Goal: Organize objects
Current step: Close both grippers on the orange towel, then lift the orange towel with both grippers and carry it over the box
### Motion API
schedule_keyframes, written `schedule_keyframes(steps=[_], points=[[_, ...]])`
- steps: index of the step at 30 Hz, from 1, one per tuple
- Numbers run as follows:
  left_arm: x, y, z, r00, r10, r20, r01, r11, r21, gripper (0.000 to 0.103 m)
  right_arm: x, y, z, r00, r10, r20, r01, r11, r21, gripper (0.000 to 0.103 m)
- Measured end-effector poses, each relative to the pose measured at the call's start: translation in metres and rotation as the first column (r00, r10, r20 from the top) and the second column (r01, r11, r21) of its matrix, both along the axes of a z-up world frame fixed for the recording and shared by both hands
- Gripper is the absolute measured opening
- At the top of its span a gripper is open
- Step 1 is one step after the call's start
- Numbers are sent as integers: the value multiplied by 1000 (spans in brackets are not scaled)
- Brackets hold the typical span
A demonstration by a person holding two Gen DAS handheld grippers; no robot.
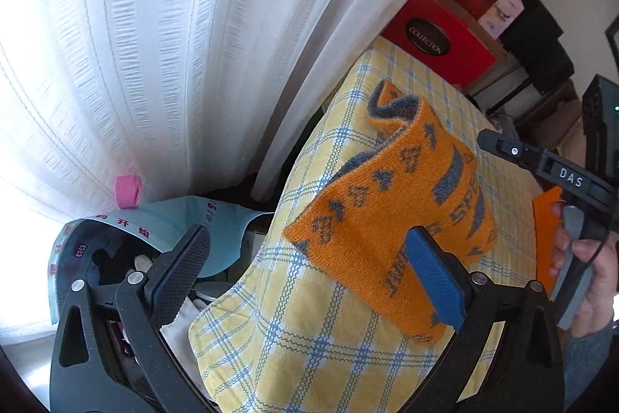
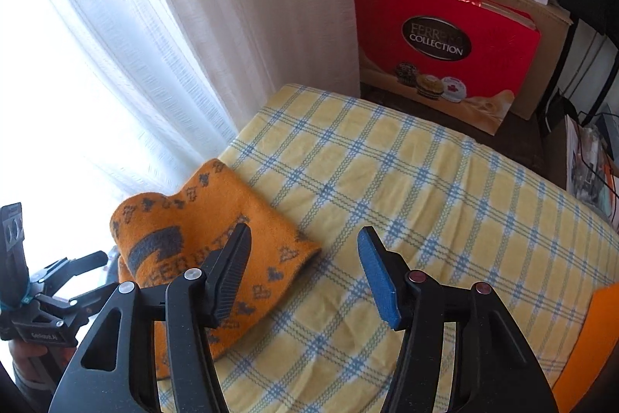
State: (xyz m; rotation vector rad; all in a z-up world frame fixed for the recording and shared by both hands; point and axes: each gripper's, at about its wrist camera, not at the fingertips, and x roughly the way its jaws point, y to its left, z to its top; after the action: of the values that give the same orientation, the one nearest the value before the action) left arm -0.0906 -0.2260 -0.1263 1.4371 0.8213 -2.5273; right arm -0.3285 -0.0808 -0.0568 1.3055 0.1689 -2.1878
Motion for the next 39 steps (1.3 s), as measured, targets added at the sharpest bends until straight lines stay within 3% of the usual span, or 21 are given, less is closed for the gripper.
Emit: schedule_keyframes(steps=[6,11,14,16,19,20,23,30,39], points=[[-9,-1,-9,1000,5,-8,-4,999,42,91,-13,-16,-19,998,57,20,-57,998,16,60],[-13,-1,-17,1000,9,-1,-9,998,65,74,-12,-26,-28,994,107,29,-108,994,29,59],[-13,0,-13,1000,12,-14,-11,999,49,60,-9,-31,-31,991,134,26,-135,989,53,49],[-15,3,-10,1000,8,-22,-7,999,32,51,-5,-33,-31,990,139,9,-139,988,73,29],[-15,7,-2,999,8,-35,-9,1000,-18,33,0,-31,-27,992,127,11,-128,990,55,15],[-15,8,1,999,9,-42,-11,999,-38,24,2,-30,-25,992,126,3,-126,991,50,14],[-14,10,9,998,8,-62,-12,998,-61,9,7,-29,-23,992,124,22,-125,992,25,10],[-5,12,28,994,4,-113,-13,997,-78,5,26,-27,-5,993,112,-24,-112,994,2,7],[-1,29,85,972,-56,-230,26,991,-133,5,48,8,49,990,14,-139,-22,999,-50,6]])
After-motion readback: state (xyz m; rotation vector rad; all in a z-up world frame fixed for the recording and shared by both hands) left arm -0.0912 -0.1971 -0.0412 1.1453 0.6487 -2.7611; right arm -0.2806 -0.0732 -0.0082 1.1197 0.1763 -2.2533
